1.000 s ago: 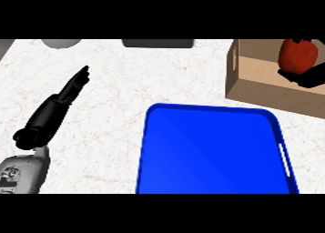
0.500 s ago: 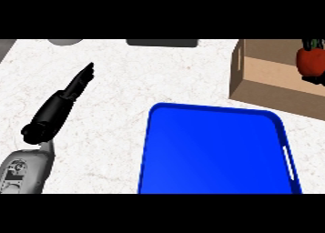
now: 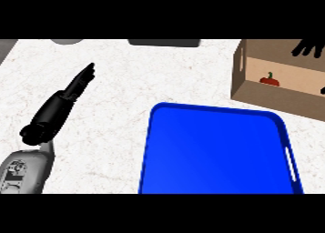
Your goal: Pick the bell pepper from the tray and place it in the cardboard box
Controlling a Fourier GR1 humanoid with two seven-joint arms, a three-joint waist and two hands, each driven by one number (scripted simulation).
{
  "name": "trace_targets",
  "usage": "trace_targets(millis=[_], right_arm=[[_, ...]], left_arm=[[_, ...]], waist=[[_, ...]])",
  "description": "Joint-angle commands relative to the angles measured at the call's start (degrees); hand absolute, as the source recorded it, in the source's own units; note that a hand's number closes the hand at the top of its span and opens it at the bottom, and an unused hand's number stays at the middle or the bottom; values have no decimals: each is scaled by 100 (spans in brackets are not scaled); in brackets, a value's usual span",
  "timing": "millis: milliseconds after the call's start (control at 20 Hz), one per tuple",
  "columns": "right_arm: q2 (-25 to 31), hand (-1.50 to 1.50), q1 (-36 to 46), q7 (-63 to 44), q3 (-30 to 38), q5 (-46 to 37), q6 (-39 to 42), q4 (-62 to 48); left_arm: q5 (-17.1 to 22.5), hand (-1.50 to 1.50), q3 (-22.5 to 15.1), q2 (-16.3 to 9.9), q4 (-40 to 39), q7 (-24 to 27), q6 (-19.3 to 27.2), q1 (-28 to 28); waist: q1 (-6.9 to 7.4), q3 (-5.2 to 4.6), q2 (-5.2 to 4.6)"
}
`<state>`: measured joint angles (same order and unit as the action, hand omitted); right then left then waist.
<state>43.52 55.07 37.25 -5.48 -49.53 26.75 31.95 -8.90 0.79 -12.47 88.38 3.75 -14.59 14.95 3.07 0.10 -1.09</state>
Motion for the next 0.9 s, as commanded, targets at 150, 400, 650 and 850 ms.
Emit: trace_targets(millis=[150,400,650,850], right_arm=[[-316,-150,401,1030,889,1048,206,-748],[-433,-150,623,340,2378,2745,1175,-1593],[-106,-150,1078,-909,3099,3465,1546,-2357],[275,-150,867,-1030,3374,3671,1241,-2516]], left_arm=[[-74,0,-31,32,-3,153,46,-108],[-36,0,0,-32,-10,56,-26,-151],[-93,0,-68,151,-125,25,108,-1],[-12,0,22,0,-86,154,-37,62]], waist=[[13,9,-4],[-70,19,28],[-51,6,-26],[84,20,-103]])
